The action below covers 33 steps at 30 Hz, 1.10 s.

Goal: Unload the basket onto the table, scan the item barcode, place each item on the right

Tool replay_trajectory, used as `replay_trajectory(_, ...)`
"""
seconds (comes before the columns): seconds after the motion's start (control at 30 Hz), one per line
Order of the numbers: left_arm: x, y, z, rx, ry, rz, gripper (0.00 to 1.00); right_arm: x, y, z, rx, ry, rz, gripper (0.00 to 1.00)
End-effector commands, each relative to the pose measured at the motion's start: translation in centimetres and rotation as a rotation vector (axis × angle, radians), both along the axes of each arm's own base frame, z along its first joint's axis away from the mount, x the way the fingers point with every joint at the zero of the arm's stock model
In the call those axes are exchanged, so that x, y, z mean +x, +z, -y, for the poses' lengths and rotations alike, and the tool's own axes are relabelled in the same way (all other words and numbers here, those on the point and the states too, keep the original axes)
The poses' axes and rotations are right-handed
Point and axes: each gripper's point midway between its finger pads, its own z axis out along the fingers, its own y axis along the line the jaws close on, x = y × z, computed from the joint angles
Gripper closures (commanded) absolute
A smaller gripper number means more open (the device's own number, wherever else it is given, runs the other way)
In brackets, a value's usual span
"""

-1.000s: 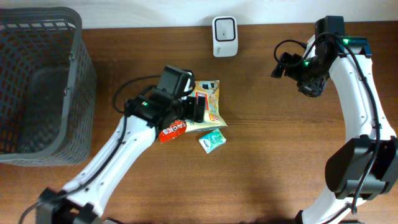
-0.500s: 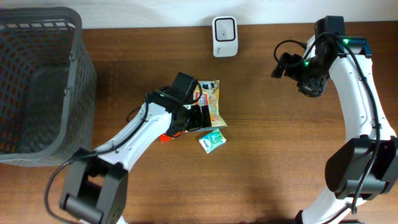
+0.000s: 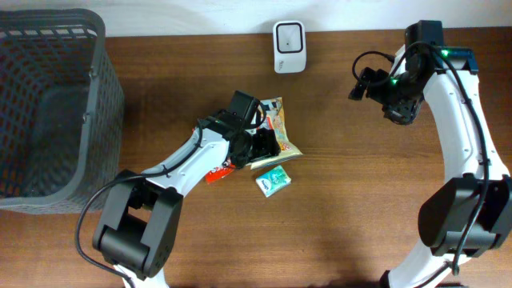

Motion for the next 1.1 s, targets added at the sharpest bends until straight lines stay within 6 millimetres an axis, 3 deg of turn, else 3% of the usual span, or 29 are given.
replay_trajectory(0.0,0.7,0.0,-0.2,0.018,0.006,0.022,0.20,0.3,0.3,0.2,-0.007,-0.011,0.007,0.02)
replay_trajectory(0.07,0.8,-0.3,-0.1,0.018,0.006,0.022,0.08,0.3,0.3,0.2,-0.007,-0.011,0.007,0.02)
replay_trajectory(0.3,2.3,-1.7,0.7,-0.001,0.006,0.058,0.15,0.3,0.3,0.3,-0.008,-0.011,0.007,0.02)
replay_trajectory(0.43,3.4,-1.1,1.3,-0.017,-0.038,0.137,0.40,0.3,0.3,0.2,-0.007,-0.011,0.007,0.01)
replay_trajectory(0.5,3.7,-0.9,1.4,-0.022,-0.043,0.152,0.61,0.3,0.3,0.2,-0.007,-0.011,0.007,0.02)
replay_trajectory(0.57,3.8,-0.8,1.5,-0.024,-0.043,0.159,0.94,0.3,0.3,0.3,-0.007,-0.011,0.007,0.02)
replay_trajectory(0.6,3.9,-0.9,1.4,-0.018,-0.039,0.162,1.00,0.3,0.3,0.2,-0.007,-0.011,0.007,0.02)
replay_trajectory(0.83,4.6,-1.0,0.7,0.038,-0.062,0.219,0.98,0.3,0.3,0.2,-0.007,-0.011,0.007,0.02)
replay_trajectory(0.97,5.5,0.5,-0.6,0.083,-0.107,0.249,0.82,0.3,0.3,0.2,-0.007,-0.011,0.007,0.02)
replay_trajectory(1.03,6.6,2.9,-1.9,0.104,-0.107,0.259,0.76,0.3,0.3,0.2,-0.007,-0.011,0.007,0.02)
replay_trajectory(1.07,7.2,4.0,-2.6,0.121,-0.095,0.265,0.67,0.3,0.3,0.3,-0.008,-0.011,0.007,0.01)
